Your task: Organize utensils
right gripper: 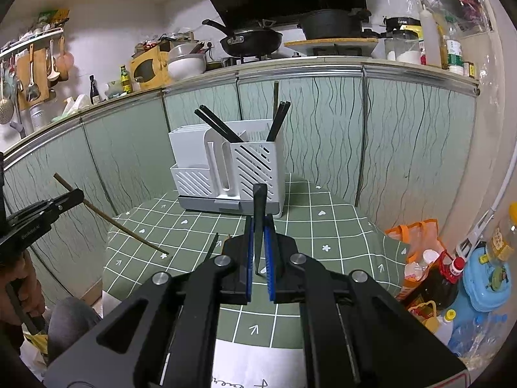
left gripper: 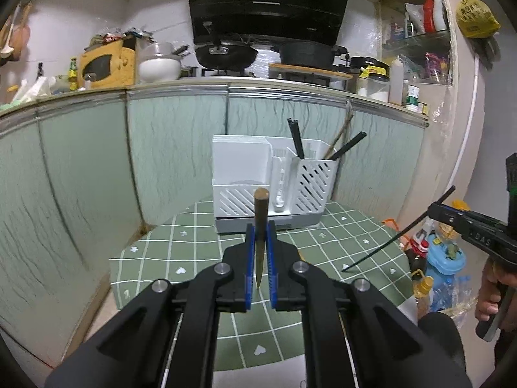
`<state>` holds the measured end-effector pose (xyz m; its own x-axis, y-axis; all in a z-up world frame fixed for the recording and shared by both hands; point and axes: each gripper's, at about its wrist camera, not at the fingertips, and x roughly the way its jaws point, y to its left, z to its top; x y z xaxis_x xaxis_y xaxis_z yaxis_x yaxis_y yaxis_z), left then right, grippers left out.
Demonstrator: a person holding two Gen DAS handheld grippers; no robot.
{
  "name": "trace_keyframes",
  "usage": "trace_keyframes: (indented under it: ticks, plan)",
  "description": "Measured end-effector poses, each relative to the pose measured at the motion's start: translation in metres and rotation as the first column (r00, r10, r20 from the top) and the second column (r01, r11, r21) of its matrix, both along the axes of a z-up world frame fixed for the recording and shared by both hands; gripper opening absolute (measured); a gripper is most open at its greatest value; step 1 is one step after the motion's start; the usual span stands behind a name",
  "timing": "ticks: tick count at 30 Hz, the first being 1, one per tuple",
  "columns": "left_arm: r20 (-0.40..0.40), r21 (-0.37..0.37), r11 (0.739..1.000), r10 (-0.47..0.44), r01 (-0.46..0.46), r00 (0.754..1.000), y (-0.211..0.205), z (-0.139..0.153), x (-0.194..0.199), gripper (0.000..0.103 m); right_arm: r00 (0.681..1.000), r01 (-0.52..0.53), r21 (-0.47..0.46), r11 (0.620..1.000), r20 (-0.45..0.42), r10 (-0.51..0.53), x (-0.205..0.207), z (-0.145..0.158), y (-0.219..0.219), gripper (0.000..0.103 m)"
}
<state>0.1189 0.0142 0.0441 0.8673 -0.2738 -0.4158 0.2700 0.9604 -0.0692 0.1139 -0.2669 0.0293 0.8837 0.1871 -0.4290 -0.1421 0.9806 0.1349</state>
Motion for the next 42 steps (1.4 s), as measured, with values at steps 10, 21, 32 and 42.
trace_keyframes:
  ticks: [10,21,32,42]
  plan:
    - [0.006,0.004,0.995,-0.095,0.095,0.995,-0.002,0.017,0.021,0.008,0.999,-0.028,-0.003,1.0,0.028,0.028,0.012,0.025,-0.01,0.006]
    - [-0.032,-0.016,0.987,-0.162,0.162,0.986,-0.008,0.05,0.058,0.008,0.996,-0.075,-0.029,0.997,0.051,0.077,0.028,0.068,-0.019,0.006]
    - [-0.024,-0.038,0.977,-0.209,0.208,0.978,-0.026,0.093,0.084,0.008,0.992,-0.122,-0.004,0.993,0.036,0.122,0.05,0.103,-0.024,0.006]
    - [-0.001,-0.052,0.967,-0.249,0.249,0.968,-0.053,0.126,0.102,0.008,0.99,-0.124,-0.009,0.992,0.063,0.124,0.064,0.132,-0.025,0.006]
